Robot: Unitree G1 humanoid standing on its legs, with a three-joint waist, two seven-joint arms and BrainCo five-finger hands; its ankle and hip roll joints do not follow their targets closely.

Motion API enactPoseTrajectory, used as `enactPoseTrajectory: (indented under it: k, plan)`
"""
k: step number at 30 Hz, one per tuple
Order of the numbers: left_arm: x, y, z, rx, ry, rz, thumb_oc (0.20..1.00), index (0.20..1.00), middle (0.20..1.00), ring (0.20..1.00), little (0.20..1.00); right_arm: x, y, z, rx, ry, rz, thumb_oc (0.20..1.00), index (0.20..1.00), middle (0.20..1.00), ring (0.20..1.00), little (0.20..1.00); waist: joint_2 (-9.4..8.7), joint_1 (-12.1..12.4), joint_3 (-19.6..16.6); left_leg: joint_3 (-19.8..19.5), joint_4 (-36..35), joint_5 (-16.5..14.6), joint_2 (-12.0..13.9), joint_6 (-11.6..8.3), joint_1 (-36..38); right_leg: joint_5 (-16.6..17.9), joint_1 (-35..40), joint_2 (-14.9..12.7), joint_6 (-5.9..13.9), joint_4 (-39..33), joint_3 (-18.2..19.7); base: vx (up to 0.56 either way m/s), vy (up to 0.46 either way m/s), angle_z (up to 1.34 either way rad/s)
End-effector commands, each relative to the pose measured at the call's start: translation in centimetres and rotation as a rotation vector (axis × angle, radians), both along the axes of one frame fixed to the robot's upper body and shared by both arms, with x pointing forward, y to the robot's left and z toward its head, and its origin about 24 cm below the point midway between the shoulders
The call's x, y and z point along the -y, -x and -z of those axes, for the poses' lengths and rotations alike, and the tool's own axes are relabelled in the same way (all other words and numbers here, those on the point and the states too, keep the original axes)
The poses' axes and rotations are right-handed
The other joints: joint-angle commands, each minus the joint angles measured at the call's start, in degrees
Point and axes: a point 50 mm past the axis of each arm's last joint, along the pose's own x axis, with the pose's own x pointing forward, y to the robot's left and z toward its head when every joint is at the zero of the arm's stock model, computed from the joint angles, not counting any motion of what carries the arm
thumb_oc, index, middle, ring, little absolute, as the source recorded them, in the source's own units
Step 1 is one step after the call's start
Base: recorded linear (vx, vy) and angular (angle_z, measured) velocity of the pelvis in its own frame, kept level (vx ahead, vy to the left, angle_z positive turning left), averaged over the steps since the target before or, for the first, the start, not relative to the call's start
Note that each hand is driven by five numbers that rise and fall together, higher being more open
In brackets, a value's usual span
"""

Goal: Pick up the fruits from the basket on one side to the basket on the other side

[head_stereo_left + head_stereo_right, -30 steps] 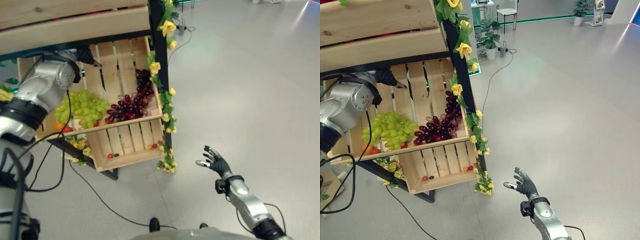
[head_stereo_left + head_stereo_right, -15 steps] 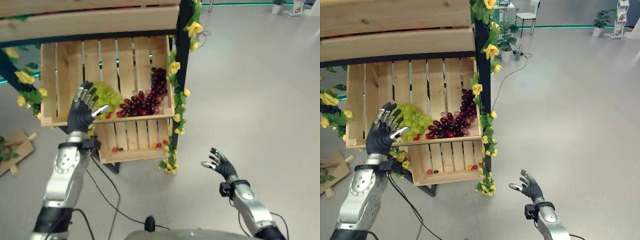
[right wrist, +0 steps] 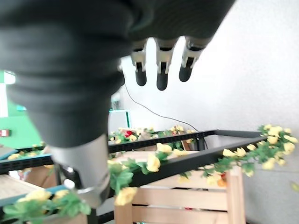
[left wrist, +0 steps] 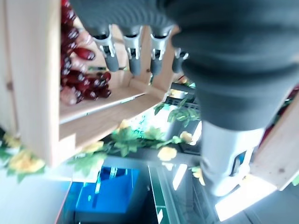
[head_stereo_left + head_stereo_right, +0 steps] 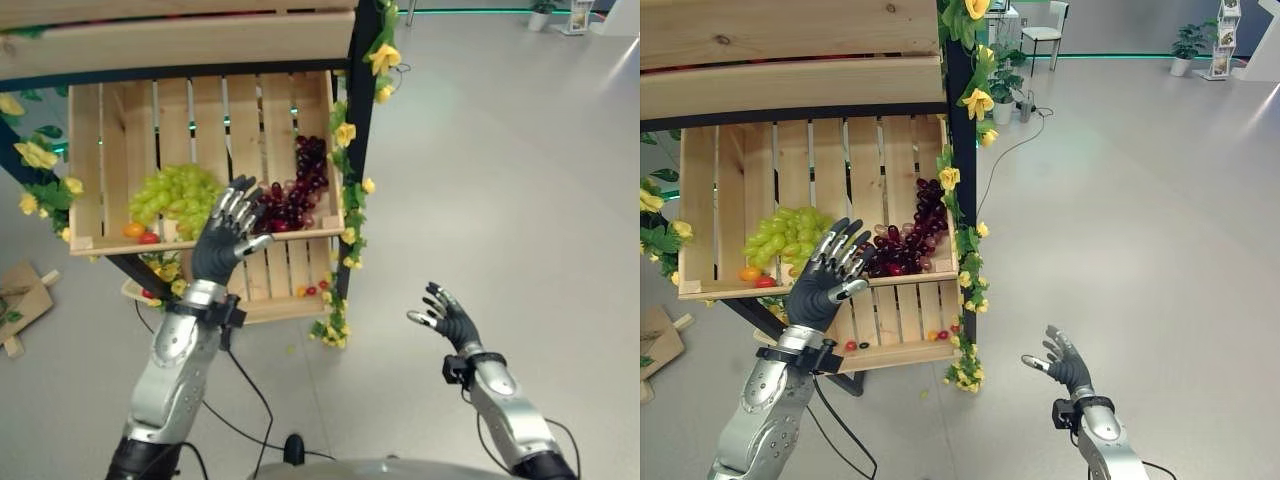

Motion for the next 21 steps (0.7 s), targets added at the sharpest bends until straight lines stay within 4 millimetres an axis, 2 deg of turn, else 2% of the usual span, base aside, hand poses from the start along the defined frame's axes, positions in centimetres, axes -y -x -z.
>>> enactPoseTrajectory:
  k: [1,5,7,8,9,10,11,12,14,15,16,17,18,19,20,21]
  plan:
    - [0.0,0.1,-0.8,0.052,-0.014,0.020,1.000,1.000,1.000,1.000,1.000,0.4,-1.0,-2.9,0.173,-0.027,0.052,1.000,1.000,1.000,1.000,1.000,-1.18,-0.5,-2.3,0.4,9.1,-13.1,1.4,1.27,-1.0,-2.5,-8.4,-2.9,2.08,4.5,1.7,-0.08,0.062,-0.13]
    - [0.7,-0.5,-0.5,0.035,-0.025,0.056,1.000,1.000,1.000,1.000,1.000,1.3,-0.6,-3.5,0.207,-0.039,0.115,1.000,1.000,1.000,1.000,1.000,-2.01,-2.5,-1.8,2.4,9.8,-13.0,1.3,2.03,-2.6,-0.3,-11.2,-2.7,2.76,3.7,4.0,-0.09,0.054,-0.27]
    - [0.4,-0.9,-0.9,0.052,-0.031,0.037,1.000,1.000,1.000,1.000,1.000,1.3,-0.9,-3.9,0.234,-0.036,0.131,1.000,1.000,1.000,1.000,1.000,-2.49,-3.0,-0.6,5.0,11.6,-12.9,2.2,2.28,-5.1,1.1,-14.9,-2.6,3.46,4.4,3.9,-0.25,0.027,-0.46]
    - [0.1,-1.0,-0.9,0.055,-0.035,0.020,1.000,1.000,1.000,1.000,1.000,1.2,-1.1,-4.1,0.247,-0.039,0.132,1.000,1.000,1.000,1.000,1.000,-2.16,-2.2,0.2,6.7,12.7,-13.3,3.3,2.23,-6.1,0.9,-16.0,-2.7,3.61,6.2,0.4,-0.33,-0.002,-0.85]
    - [-0.2,-1.1,-1.1,0.061,-0.041,0.006,1.000,1.000,1.000,1.000,1.000,1.1,-1.4,-4.3,0.259,-0.037,0.131,1.000,1.000,1.000,1.000,1.000,-1.77,-1.3,0.4,8.7,13.1,-12.6,4.4,1.87,-7.6,0.5,-16.7,-4.0,3.45,7.6,-5.2,-0.22,-0.006,-1.30]
    - [-0.2,-1.1,-1.1,0.062,-0.041,0.006,1.000,1.000,1.000,1.000,1.000,1.1,-1.5,-4.3,0.259,-0.037,0.131,1.000,1.000,1.000,1.000,1.000,-1.79,-1.3,0.3,8.7,13.1,-12.5,4.4,1.88,-7.7,0.5,-16.8,-4.0,3.45,7.6,-5.2,-0.17,0.023,-1.98]
    - [-0.3,-1.1,-0.9,0.055,-0.043,-0.003,1.000,1.000,1.000,1.000,1.000,1.1,-1.4,-4.3,0.260,-0.036,0.134,1.000,1.000,1.000,1.000,1.000,-1.35,-1.2,0.3,9.8,13.1,-12.0,5.0,1.78,-8.2,-0.2,-16.5,-4.6,3.37,9.0,-7.8,-0.05,0.048,-1.53]
    - [-0.4,-1.3,-0.5,0.035,-0.035,-0.014,1.000,1.000,1.000,1.000,1.000,1.4,-1.2,-4.2,0.255,-0.027,0.143,1.000,1.000,1.000,1.000,1.000,-1.04,-1.3,0.6,11.0,13.3,-12.0,5.7,1.74,-8.0,-1.4,-15.0,-4.6,3.14,10.4,-7.0,-0.08,0.061,-0.74]
    - [-0.4,-1.4,-0.4,0.030,-0.029,-0.019,1.000,1.000,1.000,1.000,1.000,1.6,-1.1,-4.3,0.255,-0.024,0.152,1.000,1.000,1.000,1.000,1.000,-1.19,-1.2,0.4,11.5,13.1,-11.4,5.5,1.80,-8.3,-1.1,-14.9,-4.8,3.07,10.5,-6.3,-0.08,0.023,-0.21]
    - [-0.5,-1.6,-0.6,0.033,-0.025,-0.034,1.000,1.000,1.000,1.000,1.000,1.9,-1.2,-4.6,0.274,-0.021,0.173,1.000,1.000,1.000,1.000,1.000,-0.90,-0.4,0.4,13.7,13.6,-11.1,6.2,1.65,-9.0,-0.9,-13.7,-6.5,3.19,10.9,-9.0,-0.09,-0.007,-0.54]
    - [-0.5,-1.6,-0.6,0.033,-0.025,-0.034,1.000,1.000,1.000,1.000,1.000,1.9,-1.2,-4.6,0.274,-0.021,0.173,1.000,1.000,1.000,1.000,1.000,-0.90,-0.4,0.4,13.7,13.7,-11.1,6.2,1.65,-9.0,-0.9,-13.7,-6.5,3.19,10.9,-9.0,-0.12,-0.030,-0.58]
    - [-0.7,-1.7,-0.7,0.038,-0.043,-0.053,1.000,1.000,1.000,1.000,1.000,1.7,-1.6,-4.9,0.285,-0.018,0.180,1.000,1.000,1.000,1.000,1.000,-0.41,0.9,0.3,17.0,14.5,-11.5,7.7,1.29,-8.8,-0.4,-12.3,-9.2,3.28,11.4,-15.0,0.01,-0.021,-0.32]
    - [-1.1,-1.7,-0.8,0.040,-0.053,-0.074,1.000,1.000,1.000,1.000,1.000,1.5,-1.8,-5.1,0.293,-0.013,0.174,1.000,1.000,1.000,1.000,1.000,-0.05,2.0,-0.1,18.7,15.0,-12.8,8.9,0.92,-8.1,-0.9,-11.3,-11.0,3.50,12.5,-20.0,-0.01,-0.003,-0.27]
    - [-1.3,-1.6,-0.8,0.043,-0.061,-0.083,1.000,1.000,1.000,1.000,1.000,1.4,-2.0,-5.2,0.298,-0.012,0.166,1.000,1.000,1.000,1.000,1.000,0.12,2.7,-0.1,20.2,15.4,-12.7,9.3,1.11,-7.8,-0.5,-11.1,-12.1,3.21,13.6,-23.2,0.05,0.050,-1.23]
    - [-1.5,-1.6,-0.7,0.038,-0.064,-0.094,1.000,1.000,1.000,1.000,1.000,1.2,-2.2,-5.4,0.302,-0.004,0.156,1.000,1.000,1.000,1.000,1.000,0.25,3.0,0.3,21.7,15.5,-13.3,9.6,1.35,-6.7,-1.0,-11.8,-13.3,3.28,17.1,-25.0,-0.02,0.031,-1.50]
    - [-1.7,-1.6,-0.7,0.039,-0.064,-0.110,1.000,1.000,1.000,1.000,1.000,1.0,-2.3,-5.4,0.302,0.002,0.137,1.000,1.000,1.000,1.000,1.000,0.01,3.6,0.2,23.8,16.7,-14.0,9.9,1.69,-6.4,-1.6,-10.9,-14.0,2.94,17.6,-28.8,0.01,0.014,-1.54]
